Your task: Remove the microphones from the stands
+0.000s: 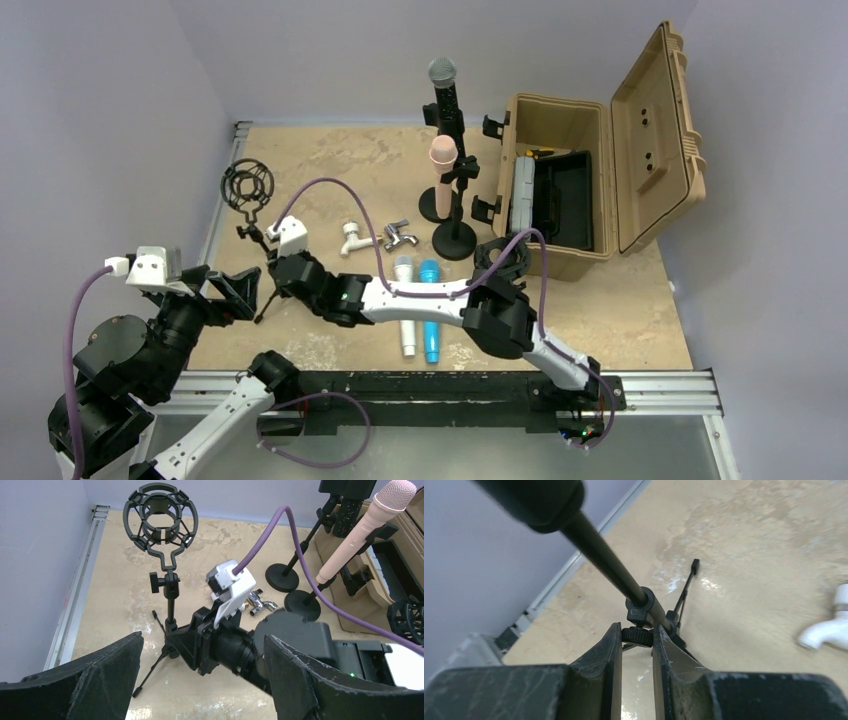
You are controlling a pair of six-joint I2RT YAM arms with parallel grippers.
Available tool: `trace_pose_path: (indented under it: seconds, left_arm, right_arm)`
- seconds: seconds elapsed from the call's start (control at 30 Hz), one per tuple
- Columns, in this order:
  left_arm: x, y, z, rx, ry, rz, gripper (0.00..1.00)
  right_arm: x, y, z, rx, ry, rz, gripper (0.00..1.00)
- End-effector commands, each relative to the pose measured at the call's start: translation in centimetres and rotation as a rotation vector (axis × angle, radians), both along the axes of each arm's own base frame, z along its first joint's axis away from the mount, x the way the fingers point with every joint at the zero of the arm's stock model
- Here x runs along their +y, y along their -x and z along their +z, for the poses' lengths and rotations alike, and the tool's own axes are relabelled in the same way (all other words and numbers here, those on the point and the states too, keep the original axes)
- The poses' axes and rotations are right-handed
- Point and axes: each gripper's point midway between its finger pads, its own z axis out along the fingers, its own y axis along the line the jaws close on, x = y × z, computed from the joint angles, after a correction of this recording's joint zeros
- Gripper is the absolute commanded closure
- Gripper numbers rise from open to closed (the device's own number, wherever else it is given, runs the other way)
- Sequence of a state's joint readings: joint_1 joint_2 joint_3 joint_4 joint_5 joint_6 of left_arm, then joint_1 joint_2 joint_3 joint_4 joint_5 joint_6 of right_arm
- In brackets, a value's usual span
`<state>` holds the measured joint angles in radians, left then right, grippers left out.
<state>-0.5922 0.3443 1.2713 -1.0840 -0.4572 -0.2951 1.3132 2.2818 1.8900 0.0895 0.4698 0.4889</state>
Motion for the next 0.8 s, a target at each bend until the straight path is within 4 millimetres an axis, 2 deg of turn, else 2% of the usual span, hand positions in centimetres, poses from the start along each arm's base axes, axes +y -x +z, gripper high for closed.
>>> trace_pose_path:
  seconds: [0.0, 0.13, 0.2, 0.3, 0.43, 0.5, 0.6, 0.77]
  left_arm:
    - [-0.2, -0.3, 1.1, -0.034, 0.024, -0.002, 0.13]
    - [-0.3, -0.4, 1.2, -0.033, 0.025, 0.0, 0.13]
    - [-0.3, -0.4, 1.2, -0.032, 0.026, 0.0, 0.13]
    - [-0.4, -0.6, 1.2, -0.026, 0.024, 0.003, 0.13]
    - [-0.6, -0.9, 1.1, -0.013, 0.021, 0.007, 0.13]
    - [-0.6, -1.0, 1.0, -0.009, 0.023, 0.01, 0.13]
    - [-0.7, -1.2, 0.7, 0.0, 0.019, 0.012, 0.13]
    - [-1.4, -2.2, 0.2, 0.037, -0.01, 0.011, 0.13]
  right_arm:
    - [-2.3, -0.2, -0.9, -0.184, 0.243, -0.135, 1.0]
    - [-2.2, -0.1, 0.2, -0.246, 0.258, -0.143, 1.0]
    - [-0.8, 0.9, 0.9, -0.247, 0.216, -0.048, 1.0]
    - [0.6, 2.1, 2.6, -0.257, 0.145, 0.062, 0.85]
    - [1.3, 3.4, 4.8, -0.22, 0.029, 0.18, 0.65]
    - [1.0, 4.2, 6.0, -0.208, -0.025, 0.239, 0.58]
    - [-0.4, 4.6, 7.7, -0.191, -0.083, 0.271, 0.41]
    - [-3.6, 4.5, 8.8, -0.146, -0.138, 0.298, 0.34]
